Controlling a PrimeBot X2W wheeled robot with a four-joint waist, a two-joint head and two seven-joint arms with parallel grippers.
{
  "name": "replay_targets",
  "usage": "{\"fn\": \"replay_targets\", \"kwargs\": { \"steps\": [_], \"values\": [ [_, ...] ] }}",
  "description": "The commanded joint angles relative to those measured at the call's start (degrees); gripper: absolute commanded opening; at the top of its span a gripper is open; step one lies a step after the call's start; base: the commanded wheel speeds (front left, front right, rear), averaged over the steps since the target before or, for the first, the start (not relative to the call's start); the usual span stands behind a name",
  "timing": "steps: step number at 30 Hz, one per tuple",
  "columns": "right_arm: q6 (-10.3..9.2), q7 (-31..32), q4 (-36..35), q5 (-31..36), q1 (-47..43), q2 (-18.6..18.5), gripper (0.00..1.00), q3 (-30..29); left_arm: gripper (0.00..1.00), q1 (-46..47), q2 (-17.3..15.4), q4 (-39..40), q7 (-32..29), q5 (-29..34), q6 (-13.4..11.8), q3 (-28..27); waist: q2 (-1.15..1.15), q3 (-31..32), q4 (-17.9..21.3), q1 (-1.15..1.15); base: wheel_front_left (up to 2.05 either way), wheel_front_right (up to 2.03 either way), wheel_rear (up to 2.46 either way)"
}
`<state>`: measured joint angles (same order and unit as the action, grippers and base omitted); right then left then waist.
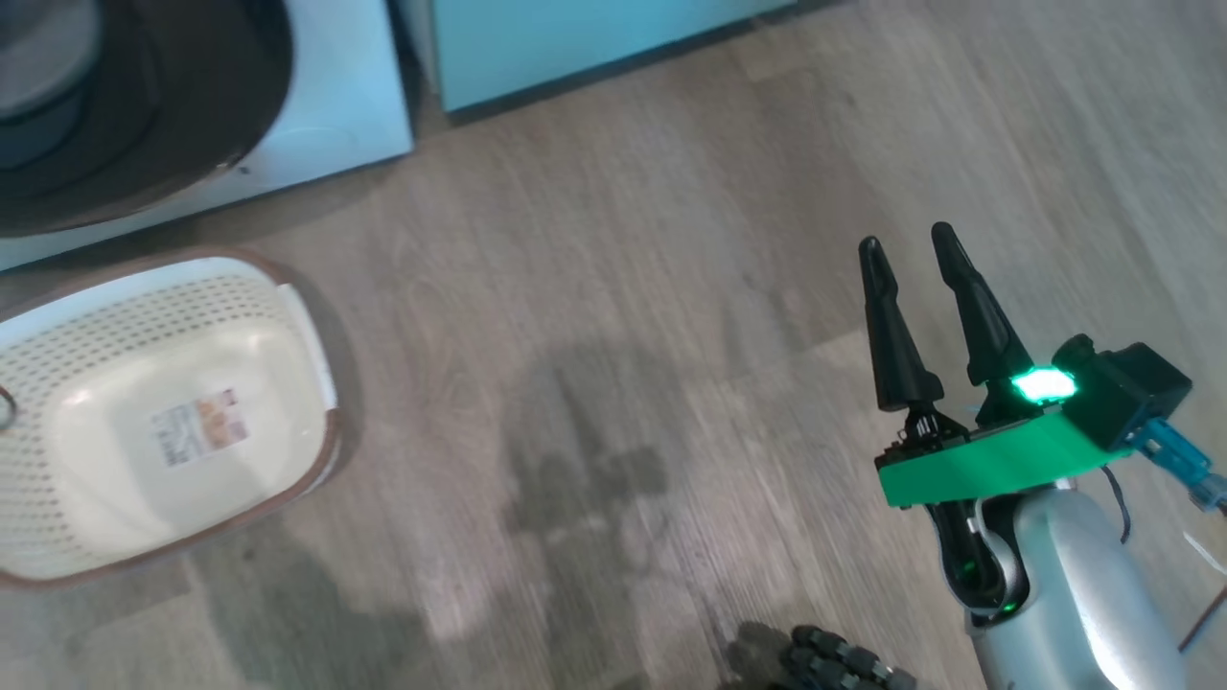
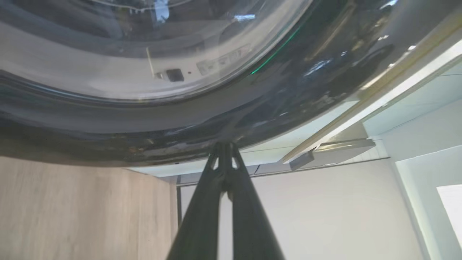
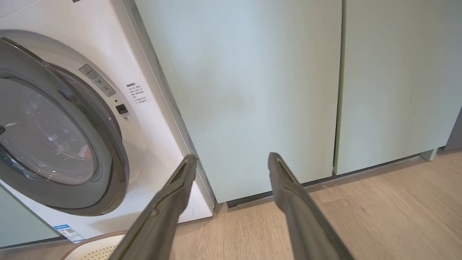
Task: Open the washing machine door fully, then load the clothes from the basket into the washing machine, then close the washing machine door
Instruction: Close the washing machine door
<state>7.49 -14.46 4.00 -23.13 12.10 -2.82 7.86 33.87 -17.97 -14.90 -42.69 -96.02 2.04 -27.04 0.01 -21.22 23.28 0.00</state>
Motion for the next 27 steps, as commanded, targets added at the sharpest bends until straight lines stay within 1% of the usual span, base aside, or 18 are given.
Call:
{"fn": "replay_targets", "kwargs": {
  "steps": [1, 2, 3, 4, 5, 6, 11, 15, 19, 21, 27],
  "values": [
    [0.00, -0.5, -1.5, 0.4, -0.3, -0.1, 1.00, 1.0, 0.08, -0.8, -0.9, 2.9, 0.4, -1.1, 1.0, -2.3, -0.01, 1.3, -2.0, 0.00, 0.00, 0.00, 0.00],
    [0.00, -0.5, -1.5, 0.7, -0.3, -0.1, 1.00, 1.0, 0.24, -1.9, 0.2, 3.4, 0.6, -1.6, 1.5, -2.8, -0.01, 1.7, -2.6, 0.00, 0.00, 0.00, 0.00],
    [0.00, -0.5, -1.4, 0.9, -0.4, -0.1, 1.00, 1.0, 0.42, -3.0, 1.2, 4.0, 0.7, -2.1, 2.0, -3.2, -0.01, 1.9, -3.2, 0.00, 0.00, 0.00, 0.00],
    [0.00, -0.5, -1.4, 1.2, -0.4, -0.1, 1.00, 0.9, 0.67, -3.9, 2.4, 4.7, 1.0, -2.8, 2.6, -3.8, -0.01, 2.2, -3.8, 0.00, 0.00, 0.00, 0.00],
    [0.00, -0.5, -1.4, 1.4, -0.5, -0.1, 1.00, 0.8, 1.00, -4.8, 3.8, 5.5, 1.1, -3.6, 3.1, -4.3, -0.01, 2.5, -4.4, 0.00, 0.00, 0.00, 0.00],
    [0.00, -0.5, -1.4, 1.4, -0.5, -0.1, 1.00, 0.8, 1.00, -4.8, 3.8, 5.5, 1.1, -3.6, 3.1, -4.3, -0.01, 2.5, -4.4, 0.00, 0.00, 0.00, 0.00],
    [0.00, -0.5, -1.3, 2.2, -0.8, -0.1, 1.00, 0.6, 1.00, -10.5, 10.3, 9.9, 2.3, -5.0, 4.8, -6.1, -0.01, 3.8, -6.8, 0.00, 0.00, 0.00, 0.00],
    [0.00, -0.5, -1.4, 2.6, -1.1, -0.1, 1.00, 0.4, 1.00, -14.5, 13.8, 12.8, 4.4, -6.1, 5.3, -7.0, -0.01, 4.5, -8.5, 0.00, 0.00, 0.00, 0.00],
    [0.00, -0.5, -1.4, 2.8, -1.5, -0.1, 1.00, 0.1, 1.00, -17.9, 14.9, 15.6, 8.1, -6.6, 5.4, -7.0, -0.01, 5.2, -10.0, 0.00, 0.00, 0.00, 0.00],
    [0.00, -0.5, -1.2, 2.9, -1.8, -0.1, 1.00, -0.1, 1.00, -20.0, 15.0, 16.8, 11.1, -6.9, 5.4, -5.6, -0.01, 5.8, -10.8, 0.00, 0.00, 0.00, 0.00],
    [0.00, 0.2, -1.6, 4.1, -2.5, -0.1, 1.00, -1.3, 1.00, -25.4, 15.1, 22.3, 24.0, -3.9, 5.4, 2.3, -0.01, 7.5, -13.6, 0.00, 0.00, 0.00, 0.00]
  ]
}}
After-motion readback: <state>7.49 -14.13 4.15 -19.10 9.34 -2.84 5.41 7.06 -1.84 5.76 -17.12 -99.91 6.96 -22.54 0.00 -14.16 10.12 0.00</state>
